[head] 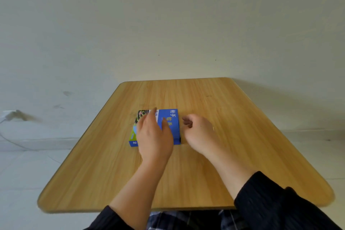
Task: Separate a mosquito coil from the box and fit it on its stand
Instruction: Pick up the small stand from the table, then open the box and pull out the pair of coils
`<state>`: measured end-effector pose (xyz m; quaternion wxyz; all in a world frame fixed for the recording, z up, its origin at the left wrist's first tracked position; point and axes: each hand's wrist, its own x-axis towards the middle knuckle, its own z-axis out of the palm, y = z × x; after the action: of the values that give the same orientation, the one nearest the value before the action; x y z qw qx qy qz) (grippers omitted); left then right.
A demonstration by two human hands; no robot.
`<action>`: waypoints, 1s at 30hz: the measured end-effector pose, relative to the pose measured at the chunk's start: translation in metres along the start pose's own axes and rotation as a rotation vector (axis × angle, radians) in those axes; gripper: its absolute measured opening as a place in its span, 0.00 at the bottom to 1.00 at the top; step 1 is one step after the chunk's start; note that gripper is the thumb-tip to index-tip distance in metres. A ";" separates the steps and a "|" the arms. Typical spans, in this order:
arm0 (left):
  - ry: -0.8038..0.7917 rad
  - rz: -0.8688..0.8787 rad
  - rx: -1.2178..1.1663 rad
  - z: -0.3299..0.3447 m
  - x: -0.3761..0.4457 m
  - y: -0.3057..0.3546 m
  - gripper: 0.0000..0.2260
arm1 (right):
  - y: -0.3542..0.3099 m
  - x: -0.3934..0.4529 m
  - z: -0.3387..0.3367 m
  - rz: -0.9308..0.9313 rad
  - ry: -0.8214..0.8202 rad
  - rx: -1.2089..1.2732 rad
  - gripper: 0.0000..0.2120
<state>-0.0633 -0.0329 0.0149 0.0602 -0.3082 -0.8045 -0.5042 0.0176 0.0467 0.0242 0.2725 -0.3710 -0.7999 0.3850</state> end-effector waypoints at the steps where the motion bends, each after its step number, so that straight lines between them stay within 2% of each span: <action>1: 0.037 -0.042 0.063 -0.007 0.005 -0.008 0.21 | -0.003 0.001 0.005 0.032 -0.037 -0.010 0.11; 3: 0.055 -0.159 0.171 -0.018 0.012 -0.022 0.23 | -0.005 0.004 0.013 0.103 -0.083 -0.020 0.08; 7: -0.118 -0.356 0.171 -0.027 0.019 -0.038 0.28 | -0.005 0.004 0.024 0.199 -0.093 0.005 0.12; 10: -0.188 -0.353 0.120 -0.026 0.017 -0.041 0.25 | -0.006 -0.002 0.026 0.208 -0.062 0.020 0.16; 14: -0.149 -0.367 0.115 -0.033 0.010 -0.042 0.25 | -0.005 -0.015 0.030 0.217 -0.013 0.068 0.17; 18: -0.105 -0.361 0.207 -0.046 -0.003 -0.045 0.27 | -0.004 -0.037 0.039 0.195 0.039 0.130 0.14; 24: -0.074 -0.373 0.323 -0.059 -0.010 -0.055 0.26 | -0.007 -0.050 0.047 0.215 0.050 0.238 0.03; 30: -0.073 -0.319 0.388 -0.054 -0.015 -0.057 0.25 | -0.009 -0.045 0.043 0.312 0.015 0.327 0.06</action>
<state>-0.0951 -0.1027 -0.0092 0.0089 -0.1780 -0.9262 -0.3322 0.0087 -0.0114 0.0008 0.2720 -0.4440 -0.6576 0.5444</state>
